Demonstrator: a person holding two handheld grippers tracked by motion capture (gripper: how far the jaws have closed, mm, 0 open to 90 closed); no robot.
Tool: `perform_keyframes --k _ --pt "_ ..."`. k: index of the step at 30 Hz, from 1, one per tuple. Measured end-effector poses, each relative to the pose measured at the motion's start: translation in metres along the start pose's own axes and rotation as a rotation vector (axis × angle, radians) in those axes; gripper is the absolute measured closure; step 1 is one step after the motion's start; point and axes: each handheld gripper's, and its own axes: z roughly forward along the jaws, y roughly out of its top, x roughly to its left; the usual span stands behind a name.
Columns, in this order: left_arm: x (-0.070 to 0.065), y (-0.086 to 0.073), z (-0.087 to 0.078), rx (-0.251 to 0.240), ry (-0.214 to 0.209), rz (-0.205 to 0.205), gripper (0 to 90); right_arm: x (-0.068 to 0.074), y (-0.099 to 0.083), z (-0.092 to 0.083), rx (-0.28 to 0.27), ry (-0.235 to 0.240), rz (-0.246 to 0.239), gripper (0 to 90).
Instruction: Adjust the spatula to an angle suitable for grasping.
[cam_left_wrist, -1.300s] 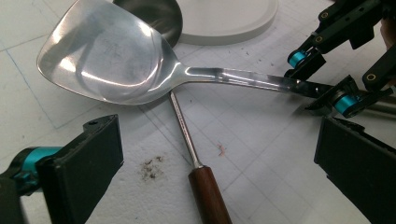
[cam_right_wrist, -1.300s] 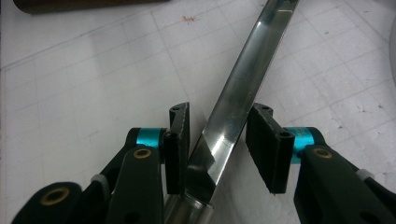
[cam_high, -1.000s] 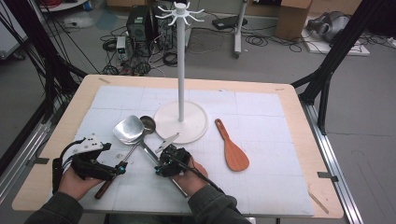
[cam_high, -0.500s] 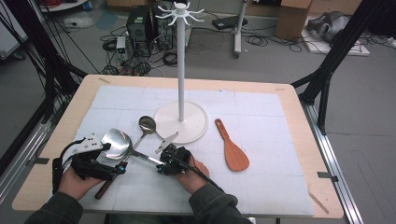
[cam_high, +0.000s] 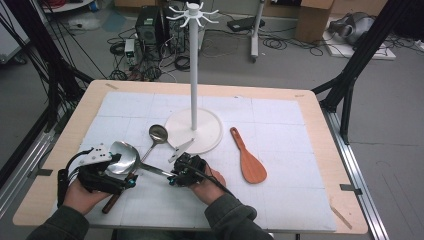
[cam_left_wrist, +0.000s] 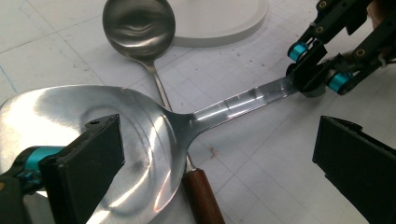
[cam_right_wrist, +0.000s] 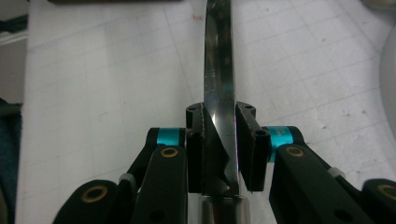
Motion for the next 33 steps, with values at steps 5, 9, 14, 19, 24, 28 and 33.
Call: perform_keyframes --k 5,9,14,19,24,28,33 --pt "-0.001 0.001 0.001 0.0 -0.005 0.004 2.6 0.0 0.0 -0.001 0.014 -0.01 -0.015 76.1" --pt "-0.001 0.0 0.0 0.001 -0.003 0.005 2.6 0.0 -0.001 0.004 0.039 -0.025 -0.037 75.8" --pt "0.0 0.0 0.0 0.0 -0.003 0.006 2.6 0.001 -0.001 0.005 0.044 -0.038 -0.044 74.7" --pt "0.0 0.0 0.0 0.002 -0.004 0.007 2.6 0.003 -0.001 0.007 0.079 -0.1 -0.079 72.7" --pt "0.0 0.0 0.0 0.002 -0.002 0.007 2.6 0.004 -0.001 0.009 0.08 -0.104 -0.104 71.8" --pt "0.0 0.0 0.0 0.003 -0.002 0.007 2.6 0.005 0.0 0.009 0.088 -0.114 -0.108 72.5" --pt "0.0 0.001 0.0 0.0 0.0 0.006 2.6 0.004 -0.001 0.009 0.08 -0.102 -0.106 74.7"
